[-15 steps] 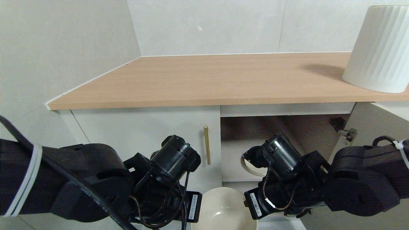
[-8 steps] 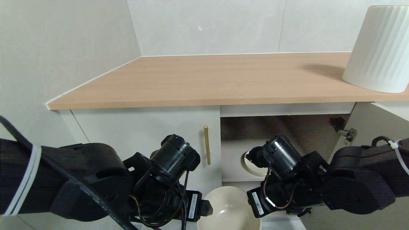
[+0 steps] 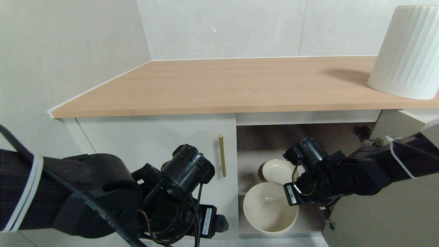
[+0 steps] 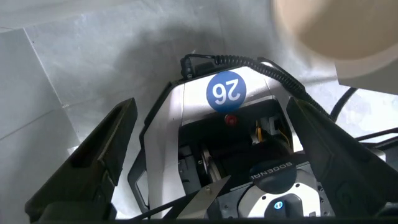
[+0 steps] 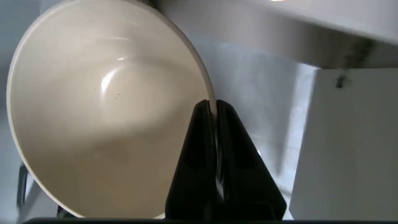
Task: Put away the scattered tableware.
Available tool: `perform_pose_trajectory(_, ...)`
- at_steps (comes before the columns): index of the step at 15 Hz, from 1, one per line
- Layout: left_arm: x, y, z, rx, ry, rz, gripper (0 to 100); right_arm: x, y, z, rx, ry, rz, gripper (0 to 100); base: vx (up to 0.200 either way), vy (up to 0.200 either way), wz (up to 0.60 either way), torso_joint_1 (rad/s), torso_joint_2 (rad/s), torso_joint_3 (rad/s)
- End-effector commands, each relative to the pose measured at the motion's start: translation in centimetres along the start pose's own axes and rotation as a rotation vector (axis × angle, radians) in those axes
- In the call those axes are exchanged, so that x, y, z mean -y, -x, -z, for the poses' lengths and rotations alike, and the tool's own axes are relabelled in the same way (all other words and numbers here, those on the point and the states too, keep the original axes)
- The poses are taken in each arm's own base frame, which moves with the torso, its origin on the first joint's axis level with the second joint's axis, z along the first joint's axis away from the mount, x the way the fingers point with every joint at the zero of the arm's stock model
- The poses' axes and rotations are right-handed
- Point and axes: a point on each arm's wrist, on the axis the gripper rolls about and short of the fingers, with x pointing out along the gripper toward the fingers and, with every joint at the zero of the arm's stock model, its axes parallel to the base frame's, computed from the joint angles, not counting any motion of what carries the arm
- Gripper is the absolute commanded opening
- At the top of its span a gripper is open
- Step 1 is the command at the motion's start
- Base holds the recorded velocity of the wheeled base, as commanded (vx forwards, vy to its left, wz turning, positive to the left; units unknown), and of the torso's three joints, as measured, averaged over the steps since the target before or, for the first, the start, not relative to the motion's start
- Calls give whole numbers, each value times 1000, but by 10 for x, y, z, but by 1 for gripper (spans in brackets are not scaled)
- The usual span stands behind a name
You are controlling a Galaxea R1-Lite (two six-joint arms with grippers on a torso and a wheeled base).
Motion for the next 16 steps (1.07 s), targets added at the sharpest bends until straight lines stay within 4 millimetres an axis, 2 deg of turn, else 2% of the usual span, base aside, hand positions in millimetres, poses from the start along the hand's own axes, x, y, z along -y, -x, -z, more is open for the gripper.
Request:
perform_pose_trajectory(1, 0, 0, 0, 1, 1, 0, 100, 13, -20, -9, -15, -45, 31, 0, 0, 0, 0, 0, 0, 0)
perform_pose_trajectory(3, 0, 0, 0, 2, 1, -1, 100, 22, -29, -20, 18, -116, 38, 0, 0, 0, 0, 0, 0, 0)
perform_pose_trajectory(7, 0, 0, 0, 6, 1, -6, 100, 32, -30, -40, 170, -270, 1, 0, 0, 0, 0, 0, 0, 0)
perform_pose_trajectory(10, 0, 0, 0, 6, 1, -6, 100, 43, -34, -51, 222, -349, 6, 0, 0, 0, 0, 0, 0, 0)
perform_pose_trajectory(16, 0, 0, 0, 6, 1, -6, 100, 63, -50, -60, 232, -420, 48, 0, 0, 0, 0, 0, 0, 0)
